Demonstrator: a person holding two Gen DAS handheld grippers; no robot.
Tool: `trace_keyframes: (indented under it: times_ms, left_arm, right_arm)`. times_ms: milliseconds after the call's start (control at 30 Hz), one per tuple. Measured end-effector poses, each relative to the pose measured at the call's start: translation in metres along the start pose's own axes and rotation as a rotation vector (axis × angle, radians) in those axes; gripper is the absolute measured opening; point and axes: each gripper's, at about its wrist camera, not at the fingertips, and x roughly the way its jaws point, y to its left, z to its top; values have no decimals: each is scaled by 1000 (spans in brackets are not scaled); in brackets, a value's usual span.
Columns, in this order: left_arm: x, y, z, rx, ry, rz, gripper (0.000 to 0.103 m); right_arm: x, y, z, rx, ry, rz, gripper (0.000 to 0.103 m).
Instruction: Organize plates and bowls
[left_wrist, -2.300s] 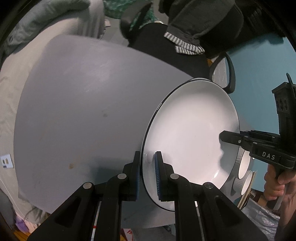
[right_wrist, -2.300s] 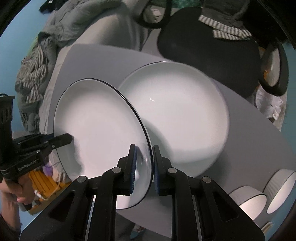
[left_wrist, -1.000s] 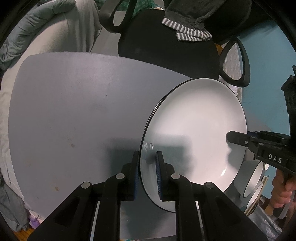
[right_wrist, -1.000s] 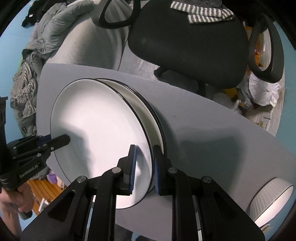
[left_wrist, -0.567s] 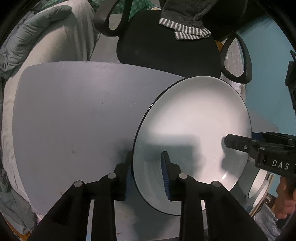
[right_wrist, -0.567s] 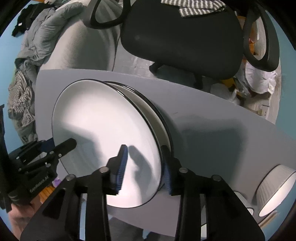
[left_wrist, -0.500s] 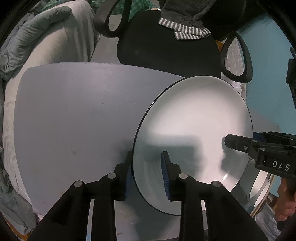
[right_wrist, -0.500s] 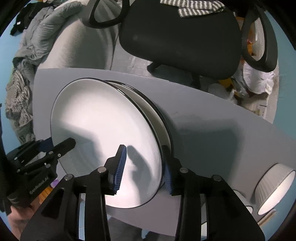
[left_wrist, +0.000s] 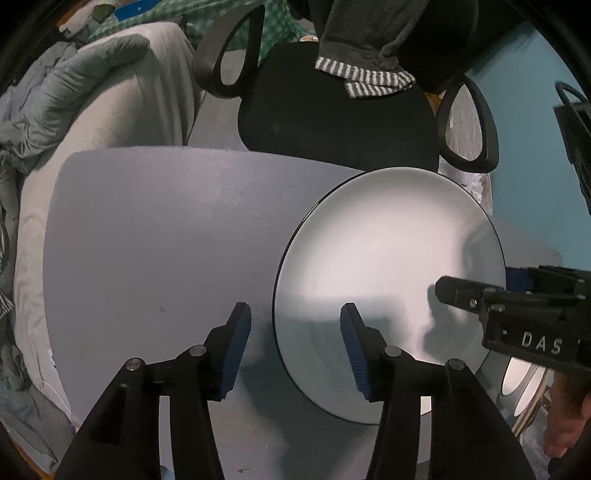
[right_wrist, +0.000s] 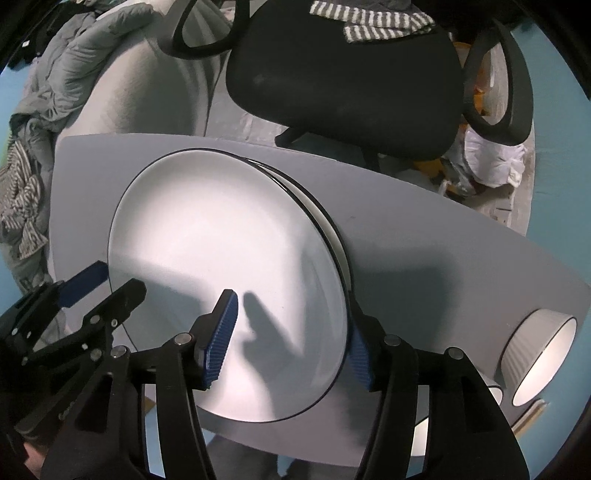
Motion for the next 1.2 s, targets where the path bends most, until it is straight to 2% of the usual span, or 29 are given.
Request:
trace_keyframes:
  times_ms: [67, 133, 233, 367, 467, 533, 700, 900, 1167, 1200]
  left_arm:
    - [-2, -2, -2, 14, -5, 6, 52]
    - [-2, -3, -3, 20, -7, 5, 52]
    - [-4, -4, -6, 15, -10, -4, 52]
    - [-15, -3, -13, 15, -25, -9, 52]
    - [-27, -3, -18, 19, -56, -13, 60]
    - [-38, -3, -24, 16, -81, -15, 61]
    - [-61, -6, -33, 11, -144, -30, 66]
    - [-90, -18, -50, 46, -220, -52, 66]
    - [-127, -33, -70, 88, -290, -106, 68]
    - [-130, -34, -71, 27, -303, -113, 69]
  right_arm:
    - [-2, 0, -1, 12, -13, -12, 61]
    - [-2, -2, -2, 21, -29, -59, 65]
    - [-2, -3, -4, 32, -28, -13, 65]
    - [-7, 2, -9, 13, -58, -53, 65]
    - [-15, 8, -17, -2, -85, -82, 65]
    - [-21, 10, -22, -18, -112, -106, 66]
    - [-42, 8, -38, -47, -211, -233, 67]
    - [-71, 4, -63, -55, -315, -349, 69]
    - [-109, -12, -104, 5, -400, -369, 69]
    - [-114, -13, -111, 15, -410, -369, 69]
